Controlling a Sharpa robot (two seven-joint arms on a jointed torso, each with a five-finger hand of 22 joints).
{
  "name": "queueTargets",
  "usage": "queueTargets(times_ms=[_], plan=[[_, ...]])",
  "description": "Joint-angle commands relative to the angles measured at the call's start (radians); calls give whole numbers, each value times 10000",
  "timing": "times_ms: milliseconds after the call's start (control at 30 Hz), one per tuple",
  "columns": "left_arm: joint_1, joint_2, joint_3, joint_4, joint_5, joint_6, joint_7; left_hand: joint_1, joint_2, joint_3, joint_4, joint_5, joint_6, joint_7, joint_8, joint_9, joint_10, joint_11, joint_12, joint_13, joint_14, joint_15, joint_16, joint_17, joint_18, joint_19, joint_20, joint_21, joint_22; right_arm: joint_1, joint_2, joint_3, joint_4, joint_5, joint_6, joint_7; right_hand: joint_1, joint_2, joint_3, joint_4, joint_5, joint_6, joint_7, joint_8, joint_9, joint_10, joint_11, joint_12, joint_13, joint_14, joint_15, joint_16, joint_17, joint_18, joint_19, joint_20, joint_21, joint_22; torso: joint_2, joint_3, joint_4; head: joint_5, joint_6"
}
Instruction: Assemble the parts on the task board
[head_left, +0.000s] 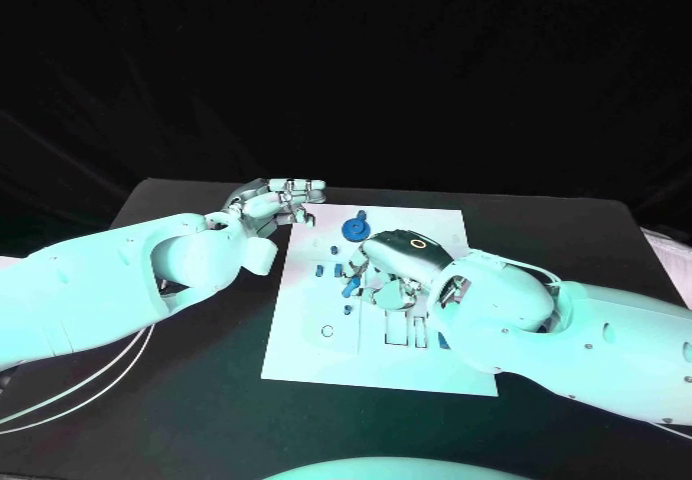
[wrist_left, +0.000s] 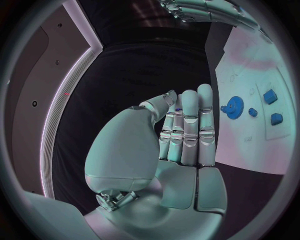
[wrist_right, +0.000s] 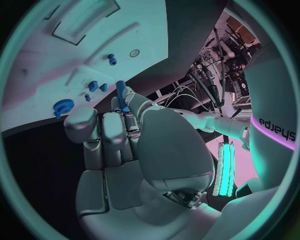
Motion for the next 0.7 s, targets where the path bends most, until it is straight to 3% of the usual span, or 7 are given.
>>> queueTargets(times_ms=[33, 333, 700], plan=[[-1, 31, 6, 18, -40, 200, 22, -14, 98, -57, 14, 39, -44, -1, -28, -17, -66, 10, 67, 8, -74, -9, -34, -9, 196, -64, 30, -53, -8, -200, 323, -38, -187, -24, 303, 330, -4, 48, 80, -3, 37, -16, 43, -41, -5, 326, -241, -59, 19, 256, -56, 2, -11, -90, -13, -41, 33, -21, 14, 0, 7, 74, -16], [-1, 51, 6, 29, -43, 211, 10, -14, 98, -57, 14, 39, -44, -1, -28, -17, -66, 10, 67, 8, -74, -9, -34, -9, 196, -64, 30, -53, -8, -646, 1009, -141, -741, -219, 625, 451, -23, 45, 123, -15, 38, -35, 56, -59, -12, 315, -229, -95, 18, 255, -49, 14, 1, -82, -33, -36, 14, -58, 11, 1, 1, 149, -91], [-1, 88, 6, -2, -53, 236, -5, -14, 98, -57, 14, 39, -44, -1, -28, -17, -66, 10, 67, 8, -74, -9, -34, -9, 196, -64, 30, -53, -8, -769, 1188, -183, -1038, -474, 1136, 360, -53, 34, 140, -16, 37, -39, 62, -65, -14, 313, -222, -114, 19, 267, -43, 70, 64, -82, -41, -31, 13, -60, 6, 10, -18, 164, -155]])
